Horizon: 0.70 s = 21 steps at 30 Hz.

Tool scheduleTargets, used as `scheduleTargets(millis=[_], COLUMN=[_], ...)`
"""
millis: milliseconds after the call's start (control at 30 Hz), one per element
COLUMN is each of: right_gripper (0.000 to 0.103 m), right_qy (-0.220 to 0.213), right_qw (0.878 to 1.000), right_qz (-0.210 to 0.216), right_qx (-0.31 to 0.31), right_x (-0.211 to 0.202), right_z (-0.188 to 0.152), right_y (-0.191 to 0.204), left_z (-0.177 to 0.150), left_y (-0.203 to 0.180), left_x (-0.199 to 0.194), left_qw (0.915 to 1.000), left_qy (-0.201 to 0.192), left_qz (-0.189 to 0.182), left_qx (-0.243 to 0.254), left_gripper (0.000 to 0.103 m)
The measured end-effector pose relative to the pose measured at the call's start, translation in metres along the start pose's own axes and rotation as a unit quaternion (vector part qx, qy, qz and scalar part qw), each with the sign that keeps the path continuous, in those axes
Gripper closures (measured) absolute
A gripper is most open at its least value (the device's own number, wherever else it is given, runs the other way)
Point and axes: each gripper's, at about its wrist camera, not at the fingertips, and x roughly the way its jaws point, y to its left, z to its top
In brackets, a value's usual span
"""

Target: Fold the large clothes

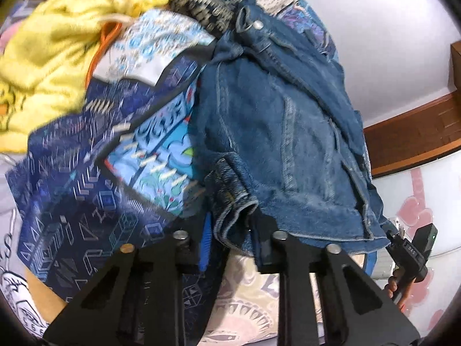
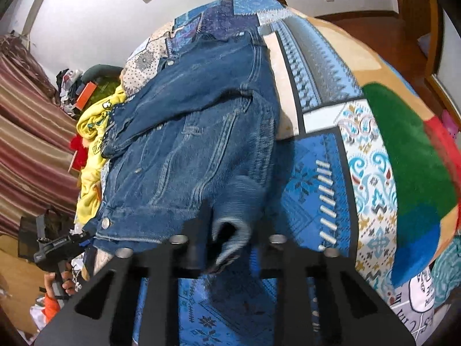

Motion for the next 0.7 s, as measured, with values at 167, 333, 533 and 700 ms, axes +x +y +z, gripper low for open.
scheduleTargets(millis=[167, 333, 533, 700], right_gripper=[0.091, 0.091, 0.092, 0.092], right_qy=[-0.021, -0.048, -0.103, -0.140], right_qw=[0.999, 0.996, 0.988, 0.985], right_qz=[0.007, 0.019, 0.016, 0.015], right_qx=[-0.035, -0.078, -0.112, -0.102], right_x=[-0.009, -0.015, -0.023, -0.010], right_z=[0.015, 0.047, 0.099, 0.168], right_y=[0.016, 0.042, 0.063, 0.067], left_z=[0.023, 0.062, 0.134, 0.201], left_y=[-0.029, -0.071, -0.122, -0.154], left_x=[-0.020, -0.040, -0.051, -0.041], left_qw=[0.9979, 0.9912, 0.9798, 0.9725], left_qy=[-0.047, -0.097, -0.156, -0.191], left_qz=[0.009, 0.004, -0.010, -0.002], left_qx=[0.044, 0.090, 0.126, 0.134], left_gripper=[0.093, 0.094, 0.094, 0.094])
